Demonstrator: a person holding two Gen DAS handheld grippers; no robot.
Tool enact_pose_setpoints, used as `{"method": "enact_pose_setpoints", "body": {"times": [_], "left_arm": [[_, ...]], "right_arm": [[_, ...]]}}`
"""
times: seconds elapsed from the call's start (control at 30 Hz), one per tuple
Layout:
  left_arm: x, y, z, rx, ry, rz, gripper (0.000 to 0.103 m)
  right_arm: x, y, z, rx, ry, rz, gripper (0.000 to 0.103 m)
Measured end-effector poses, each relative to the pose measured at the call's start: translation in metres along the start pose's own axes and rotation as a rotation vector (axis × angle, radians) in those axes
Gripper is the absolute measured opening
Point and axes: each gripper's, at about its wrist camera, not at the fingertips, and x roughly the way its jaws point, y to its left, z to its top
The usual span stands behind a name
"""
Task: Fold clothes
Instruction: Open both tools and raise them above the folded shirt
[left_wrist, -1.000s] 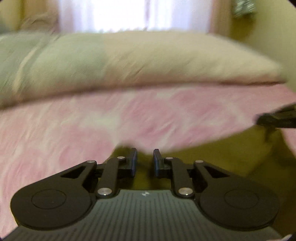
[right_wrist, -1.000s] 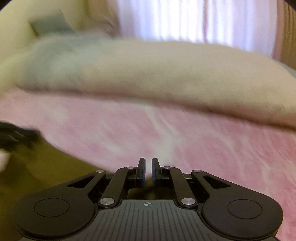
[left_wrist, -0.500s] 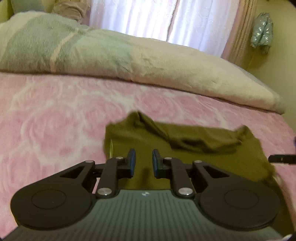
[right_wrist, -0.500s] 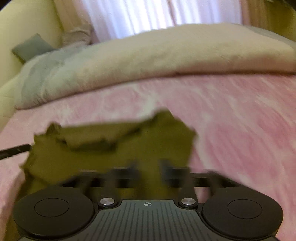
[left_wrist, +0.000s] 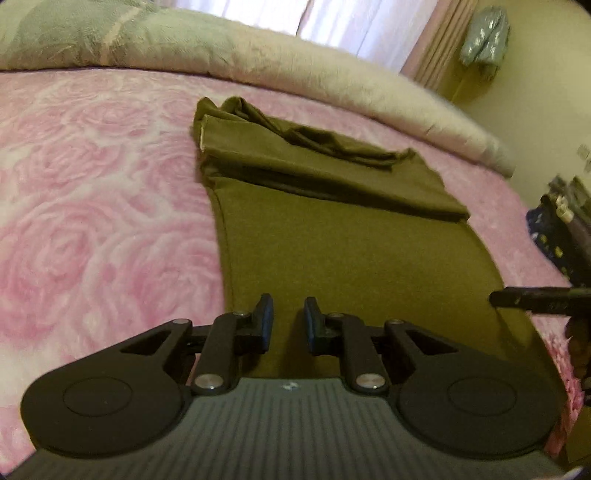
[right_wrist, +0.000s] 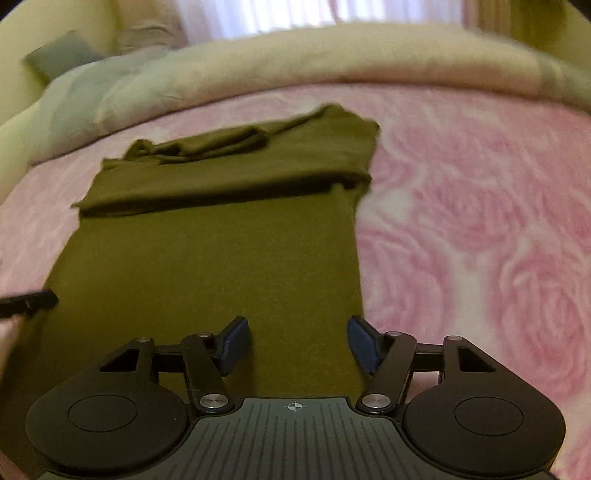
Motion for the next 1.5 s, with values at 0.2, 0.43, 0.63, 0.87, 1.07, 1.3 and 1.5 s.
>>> {"method": "enact_pose_setpoints", "body": {"times": [0.2,0.43,0.63,0.87,1.07,1.3,1.5], "left_arm": [[-0.003,-0.008,-0.015,0.093,-0.088,0.017,0.014],[-0.014,-0.035,-0.032,0.267,-0.099,0.131,0.014],[-0.074,-0.049,-0.091,0.233,-0.088,0.225,0.014],[-0.134,-0.062,-0.110,0.132,-0.083,0.282,0.014],[-0.127,-0.068,-0.105,0.016,-0.075,0.283,0.017],[-0.134,-0.080,-0.128,-0.099,0.004,0.392,0.022],[-0.165,-0.123,-0.128,-0.071,-0.009,0.460,0.035]], "right_arm": [[0.001,0.002,-0.022,-0.124,-0.108,0.018,0.064],[-0.012,0.002,-0.048,-0.211,-0.182,-0.007,0.064],[-0.062,-0.021,-0.096,-0.118,-0.145,-0.025,0.064],[-0.127,-0.033,-0.138,-0.039,-0.082,-0.093,0.064],[-0.139,-0.003,-0.134,-0.033,-0.194,-0.058,0.064],[-0.130,0.014,-0.153,-0.002,-0.078,-0.159,0.064],[-0.160,0.011,-0.161,0.135,-0.055,-0.182,0.064]]}}
